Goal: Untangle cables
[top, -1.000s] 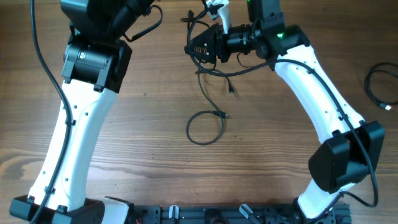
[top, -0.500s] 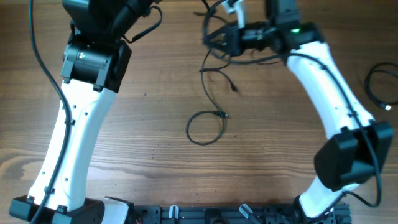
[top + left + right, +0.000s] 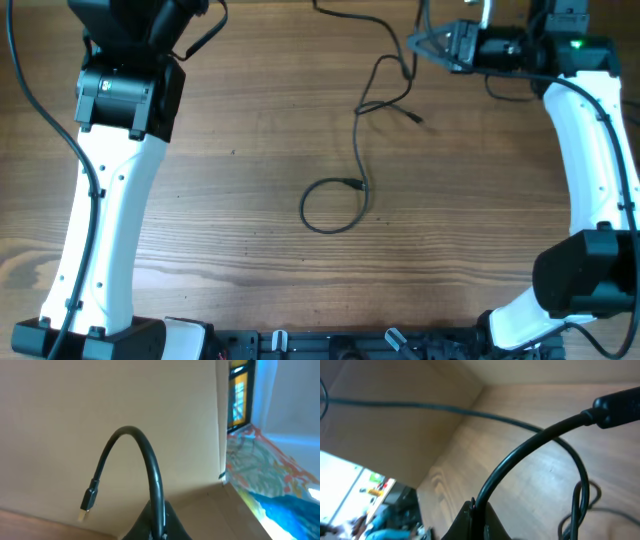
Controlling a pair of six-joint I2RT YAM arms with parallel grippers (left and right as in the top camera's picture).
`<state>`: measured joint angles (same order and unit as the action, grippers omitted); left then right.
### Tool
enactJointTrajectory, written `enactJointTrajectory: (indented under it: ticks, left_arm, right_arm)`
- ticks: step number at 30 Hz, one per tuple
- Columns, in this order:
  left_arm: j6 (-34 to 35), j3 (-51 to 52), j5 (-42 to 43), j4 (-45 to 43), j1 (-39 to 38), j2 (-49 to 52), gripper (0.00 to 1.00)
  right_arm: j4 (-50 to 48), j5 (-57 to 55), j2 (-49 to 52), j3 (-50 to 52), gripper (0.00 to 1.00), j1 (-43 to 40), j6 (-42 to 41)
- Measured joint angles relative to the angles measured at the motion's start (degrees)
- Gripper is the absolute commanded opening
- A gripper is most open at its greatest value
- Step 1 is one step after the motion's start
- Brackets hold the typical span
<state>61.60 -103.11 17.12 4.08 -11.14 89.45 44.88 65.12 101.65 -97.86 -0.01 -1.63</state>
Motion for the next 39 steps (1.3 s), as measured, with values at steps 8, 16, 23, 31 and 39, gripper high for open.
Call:
enactJointTrajectory:
  ticks: [8,16,23,31,39]
  left_arm:
    - [0.74,0.02,-2.49,-9.77,0.02,0.0,0.04]
    - [3.1,0.02,-2.78,-10.78,0.02,0.0,0.04]
    - [5.25,0.02,-2.78,-17.77,0.02,0.0,0.04]
    - [6.27,0.02,-2.78,-20.52,0.02,0.0,0.04]
    - [6.47,0.02,-2.8,-20.15,0.02,0.0,0.04]
  right_arm:
    - [2.69,-6.01,0.0,0.94,0.75,10.25,3.3]
    - [0.0,-17.49,0.0,1.09,0.91,13.31,0.09]
    - [-2.19,-21.0,0.04,1.11,0.82,12.33,-1.49]
    - [-3.17,-21.73,3.85,1.11,0.73,15.37,-2.21]
    - [-4.68,-26.1,6.54,1.2,0.66,15.67,-2.16]
